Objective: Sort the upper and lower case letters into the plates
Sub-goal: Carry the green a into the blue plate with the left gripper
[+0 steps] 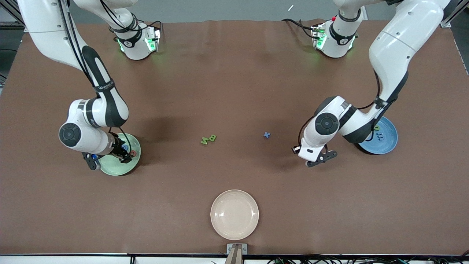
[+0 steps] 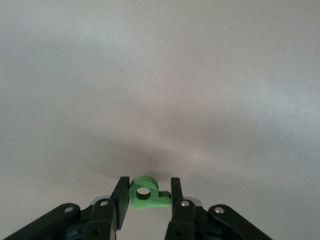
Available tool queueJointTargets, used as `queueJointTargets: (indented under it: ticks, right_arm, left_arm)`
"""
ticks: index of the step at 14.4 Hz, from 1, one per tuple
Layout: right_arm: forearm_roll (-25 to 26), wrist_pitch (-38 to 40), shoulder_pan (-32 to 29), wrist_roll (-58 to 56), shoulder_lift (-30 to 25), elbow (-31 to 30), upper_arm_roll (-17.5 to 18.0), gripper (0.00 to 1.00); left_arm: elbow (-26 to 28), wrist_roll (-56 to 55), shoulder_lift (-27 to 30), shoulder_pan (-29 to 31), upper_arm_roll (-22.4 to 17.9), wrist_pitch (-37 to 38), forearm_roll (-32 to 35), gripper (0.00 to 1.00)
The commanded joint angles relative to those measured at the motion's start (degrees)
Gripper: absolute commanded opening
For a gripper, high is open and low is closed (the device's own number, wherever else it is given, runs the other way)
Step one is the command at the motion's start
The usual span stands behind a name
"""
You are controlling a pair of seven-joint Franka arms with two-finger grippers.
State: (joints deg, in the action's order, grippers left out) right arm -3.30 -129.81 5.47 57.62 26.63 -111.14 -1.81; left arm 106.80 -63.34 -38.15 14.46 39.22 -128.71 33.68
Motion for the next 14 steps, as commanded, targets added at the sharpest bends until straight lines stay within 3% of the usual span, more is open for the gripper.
queueJointTargets:
  ticks: [1,5,8,10,14]
  right_arm:
    - [0.22,1.93,2.33,5.28,-3.6,-1.09,0.93,1.0]
    - [-0.22,-2.02,12.17,19.42,-2.64,-1.1,0.93,1.0]
    - [-0.22,-5.09,19.2,29.1,-0.8,-1.09,0.93,1.0]
    - [-0.22,-6.94,22.55,33.76,1.74,-1.01,0.84,1.0]
    - [-0.4,-11.44,23.97,42.2,5.88,1.0,0.93,0.97]
  left_arm:
    - [4.9,3.73,4.93,8.88,6.19,3.63,0.16,0.17]
    - [8.93,17.06,5.9,26.88,17.26,7.95,0.16,0.17]
    - [13.42,25.08,5.99,39.21,23.34,8.04,1.03,0.17]
    - [16.84,29.57,5.99,47.46,26.94,7.78,5.66,0.17]
    - [21.51,31.43,4.05,56.27,28.45,3.39,14.47,0.17]
